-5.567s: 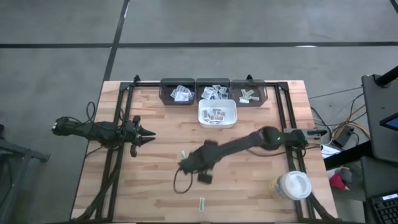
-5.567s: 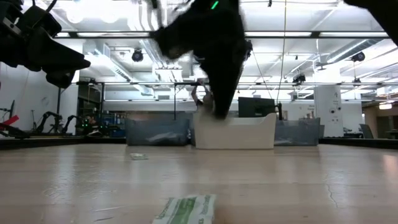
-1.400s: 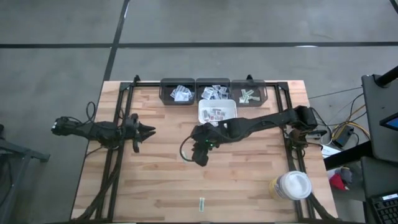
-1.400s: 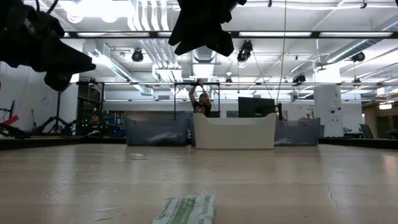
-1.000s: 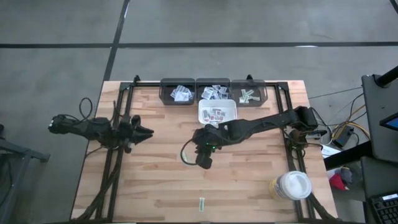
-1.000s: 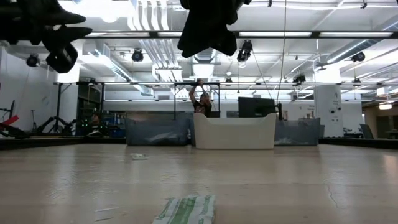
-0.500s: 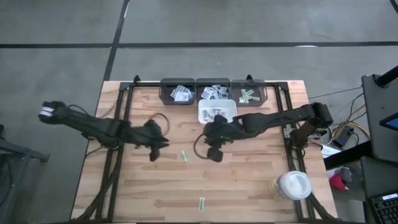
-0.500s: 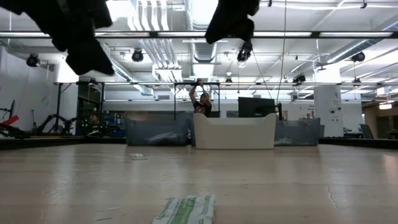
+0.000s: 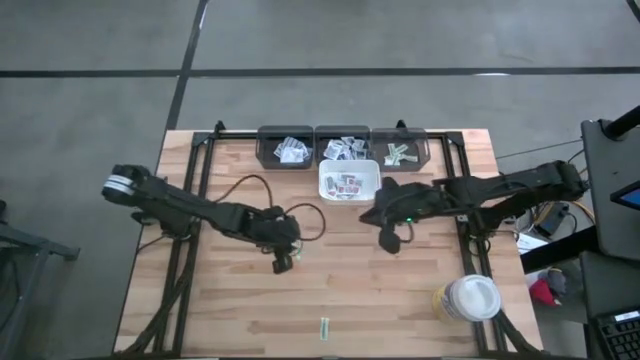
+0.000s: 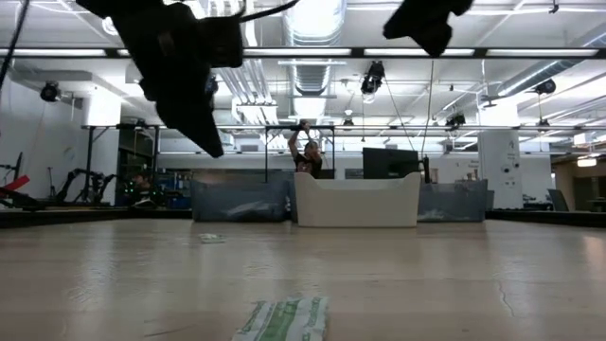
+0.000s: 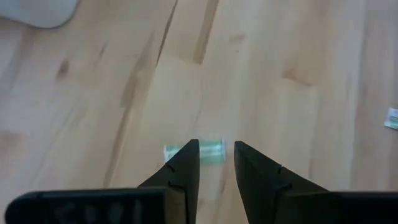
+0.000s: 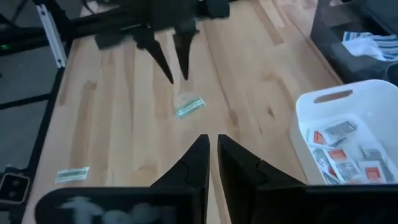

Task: Pick & Place First Aid Supplies
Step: Put the top green bandage pack into the right gray bin

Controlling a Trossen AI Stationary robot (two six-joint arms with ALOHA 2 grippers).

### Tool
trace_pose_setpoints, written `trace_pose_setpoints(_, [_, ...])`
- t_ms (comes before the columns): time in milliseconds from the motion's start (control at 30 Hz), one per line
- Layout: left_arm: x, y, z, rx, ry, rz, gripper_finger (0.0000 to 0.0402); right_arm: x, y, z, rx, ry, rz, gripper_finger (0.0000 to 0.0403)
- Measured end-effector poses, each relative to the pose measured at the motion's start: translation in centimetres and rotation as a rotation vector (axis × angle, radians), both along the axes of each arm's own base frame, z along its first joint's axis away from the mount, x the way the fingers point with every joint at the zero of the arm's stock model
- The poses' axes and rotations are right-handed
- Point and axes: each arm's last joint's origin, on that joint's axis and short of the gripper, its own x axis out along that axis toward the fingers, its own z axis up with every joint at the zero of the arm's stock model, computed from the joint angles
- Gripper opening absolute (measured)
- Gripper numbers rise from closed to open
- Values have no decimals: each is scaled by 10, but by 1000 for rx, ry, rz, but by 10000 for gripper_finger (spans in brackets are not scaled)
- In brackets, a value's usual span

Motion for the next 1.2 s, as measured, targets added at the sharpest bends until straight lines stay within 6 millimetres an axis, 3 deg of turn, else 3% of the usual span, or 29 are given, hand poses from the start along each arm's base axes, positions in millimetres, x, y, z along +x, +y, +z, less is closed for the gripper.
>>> trace_pose_setpoints(133, [18, -4, -8, 63, 45, -74, 94, -22, -3, -5, -1, -20, 2, 31])
trace_pose_setpoints(300, [30, -8, -23, 238, 158, -319, 94, -40, -6, -10, 3, -42, 9, 31])
trace_pose_setpoints(633, [43, -9, -38, 448, 288, -597, 94, -53, -7, -15, 20, -49, 26, 31])
trace_pose_setpoints(767, [45, -6, -48, 513, 334, -591, 94, -52, -7, -16, 22, -47, 33, 31])
trace_pose_setpoints(1200, [51, -5, -77, 481, 414, -615, 94, -52, -7, -15, 28, -47, 28, 31])
